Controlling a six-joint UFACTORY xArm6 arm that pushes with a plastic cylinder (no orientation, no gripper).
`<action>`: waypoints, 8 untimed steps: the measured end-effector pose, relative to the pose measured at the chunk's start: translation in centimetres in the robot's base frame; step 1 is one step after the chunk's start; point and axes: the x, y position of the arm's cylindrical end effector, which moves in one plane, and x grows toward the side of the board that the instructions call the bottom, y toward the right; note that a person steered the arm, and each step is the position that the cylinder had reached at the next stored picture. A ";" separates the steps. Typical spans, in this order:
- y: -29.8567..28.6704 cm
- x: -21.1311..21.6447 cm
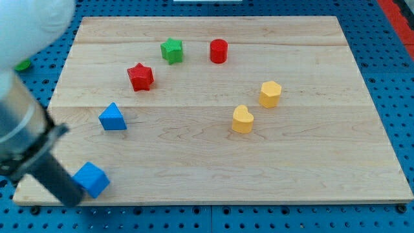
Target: Move the blue blocks towards the center
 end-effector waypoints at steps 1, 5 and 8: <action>2.1 -2.8; 3.0 -8.3; 13.3 -8.7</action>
